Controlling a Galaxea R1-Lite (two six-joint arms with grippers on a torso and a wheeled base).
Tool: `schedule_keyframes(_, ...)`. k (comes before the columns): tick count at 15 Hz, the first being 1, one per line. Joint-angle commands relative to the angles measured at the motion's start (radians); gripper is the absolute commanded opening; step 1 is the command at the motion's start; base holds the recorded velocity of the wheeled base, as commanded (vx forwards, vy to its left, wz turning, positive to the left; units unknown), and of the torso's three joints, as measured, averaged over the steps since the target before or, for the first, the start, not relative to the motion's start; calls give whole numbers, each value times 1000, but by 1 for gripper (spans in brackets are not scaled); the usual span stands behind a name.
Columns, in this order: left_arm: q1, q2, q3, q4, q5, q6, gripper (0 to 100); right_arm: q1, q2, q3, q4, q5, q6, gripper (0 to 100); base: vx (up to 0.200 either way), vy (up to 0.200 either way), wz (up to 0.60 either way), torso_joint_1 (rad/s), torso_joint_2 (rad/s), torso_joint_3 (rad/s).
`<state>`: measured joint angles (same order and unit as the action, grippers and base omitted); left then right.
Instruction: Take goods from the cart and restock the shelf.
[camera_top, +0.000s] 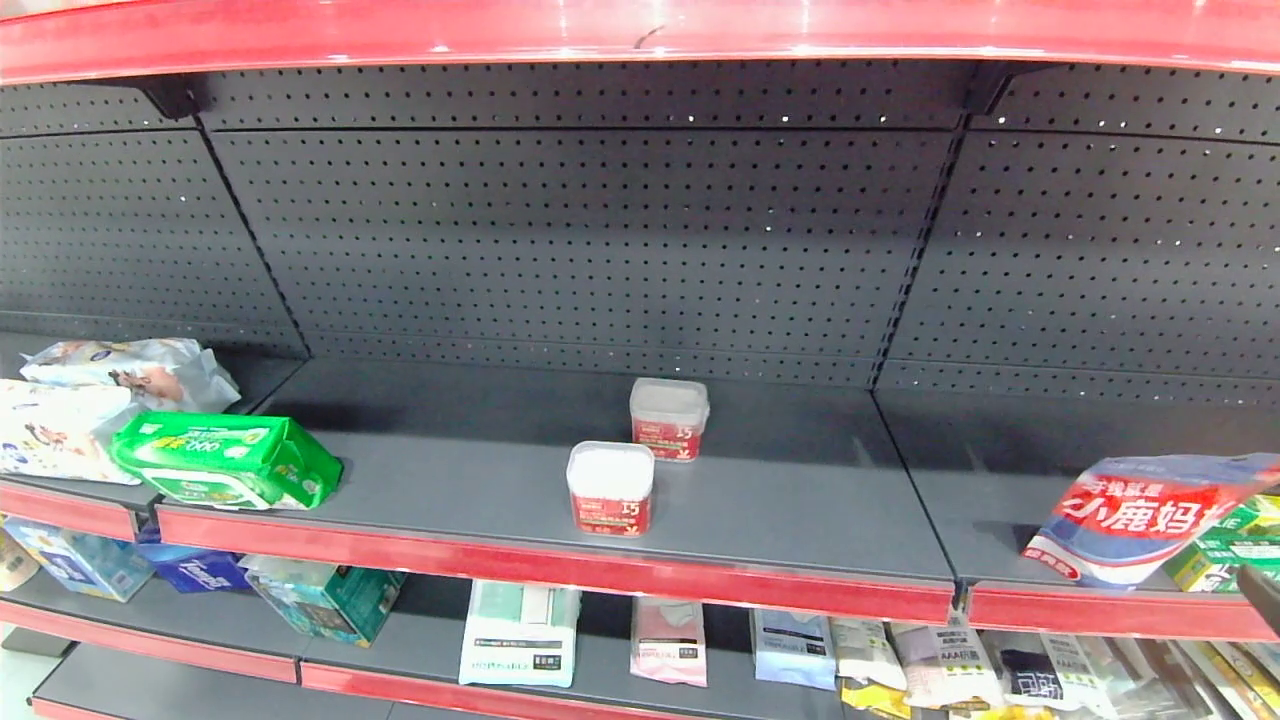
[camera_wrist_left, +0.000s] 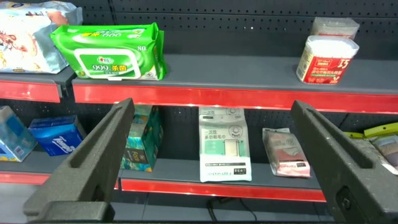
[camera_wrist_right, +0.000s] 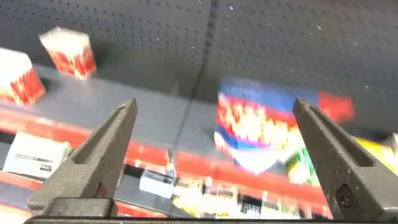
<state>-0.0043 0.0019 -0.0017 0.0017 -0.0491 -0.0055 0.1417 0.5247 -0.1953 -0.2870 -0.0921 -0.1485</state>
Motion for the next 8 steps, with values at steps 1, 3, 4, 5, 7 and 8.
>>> schedule_keyframes(1,0,0,0,0,0,-1,100,-17,-410,175,149,3,4,100,0,0,0,0,0,0)
schedule_keyframes(3,0,0,0,0,0,-1,100,-17,-425,195,210,-23,10,100,0,0,0,0,0,0)
schedule_keyframes(4,0,0,0,0,0,-1,100,-17,-425,195,218,-23,15,100,0,0,0,0,0,0)
schedule_keyframes(5,0,0,0,0,0,-1,100,-22,-420,195,224,-35,83,100,0,0,0,0,0,0)
schedule_keyframes(7,0,0,0,0,0,-1,100,-25,-423,195,226,-103,162,100,0,0,0,0,0,0)
schedule_keyframes(8,0,0,0,0,0,-1,100,-25,-423,194,227,-110,187,100,0,0,0,0,0,0)
